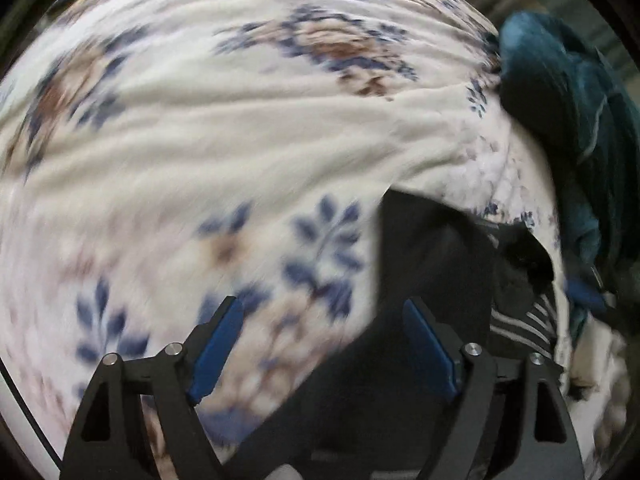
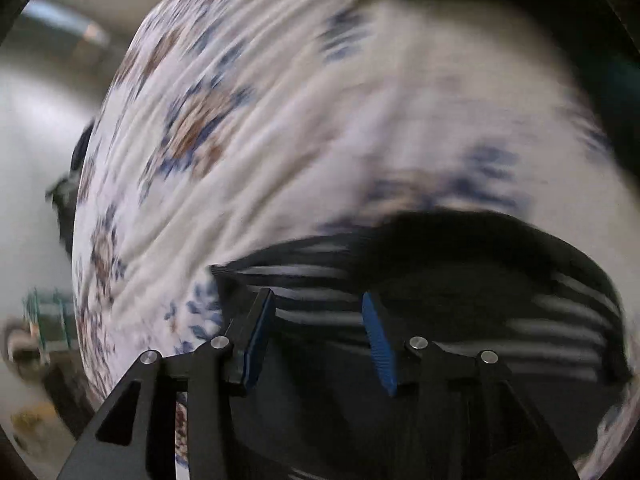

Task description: Fold small clothes

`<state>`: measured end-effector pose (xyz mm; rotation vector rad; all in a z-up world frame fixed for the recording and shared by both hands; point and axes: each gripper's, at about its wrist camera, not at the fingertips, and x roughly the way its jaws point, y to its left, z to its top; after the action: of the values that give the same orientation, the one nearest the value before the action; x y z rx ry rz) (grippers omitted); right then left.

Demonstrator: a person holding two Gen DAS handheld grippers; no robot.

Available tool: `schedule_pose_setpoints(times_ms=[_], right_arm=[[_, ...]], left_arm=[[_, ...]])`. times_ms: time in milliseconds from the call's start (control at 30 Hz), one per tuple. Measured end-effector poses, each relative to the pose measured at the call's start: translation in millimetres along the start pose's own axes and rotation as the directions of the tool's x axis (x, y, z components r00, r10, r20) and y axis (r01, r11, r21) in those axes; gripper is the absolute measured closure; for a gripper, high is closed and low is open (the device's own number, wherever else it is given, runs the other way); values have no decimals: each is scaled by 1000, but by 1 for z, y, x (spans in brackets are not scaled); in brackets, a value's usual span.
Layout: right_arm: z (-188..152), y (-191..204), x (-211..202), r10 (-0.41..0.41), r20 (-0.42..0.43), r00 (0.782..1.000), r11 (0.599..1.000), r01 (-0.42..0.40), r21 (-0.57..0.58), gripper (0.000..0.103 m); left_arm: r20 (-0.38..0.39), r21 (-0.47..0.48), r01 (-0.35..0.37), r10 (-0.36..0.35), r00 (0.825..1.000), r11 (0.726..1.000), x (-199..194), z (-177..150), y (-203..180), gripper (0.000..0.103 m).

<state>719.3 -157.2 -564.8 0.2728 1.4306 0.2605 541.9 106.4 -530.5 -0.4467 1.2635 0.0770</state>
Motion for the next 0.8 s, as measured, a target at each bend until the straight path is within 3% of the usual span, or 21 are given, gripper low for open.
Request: schedule_pose_setpoints(times_ms=[133,267,367,467,600,633,667,700,800], right_arm=[[-43,-96,-53,-163,45,986,977,155,144,55],[-84,-181,-94,-280,43,959,922,256,291,55],[-103,-227,-109,-307,25,951,892,279,355,55],[-108,-256,-103,-311,-1,950,887,290,360,55],[-109,-258,-46,-235,-120,964,918,261,299,55],[-110,-250,-35,-277,-130,952,921,301,246,59],[-111,-244,-35,-312,-114,943,919,330,214,88],[-112,-234,-36,-366,-76,927,912,374,169,102],[-111,-219,-60,-462,57,885,879,448,162,103]], left_arm=[[-19,170,-95,100,995,981,37,25,-33,21],[-14,204,-148,154,988,968,49,30,-35,21],[-7,208,-175,180,984,962,51,28,-31,21],[-3,202,-198,202,979,959,54,27,-26,21],[10,208,-221,224,975,953,47,15,-20,21],[16,213,-229,231,973,950,46,13,-20,21],[20,218,-235,237,971,947,47,12,-22,21],[24,225,-241,242,970,944,47,11,-23,21],[36,235,-265,264,964,935,50,10,-25,21]])
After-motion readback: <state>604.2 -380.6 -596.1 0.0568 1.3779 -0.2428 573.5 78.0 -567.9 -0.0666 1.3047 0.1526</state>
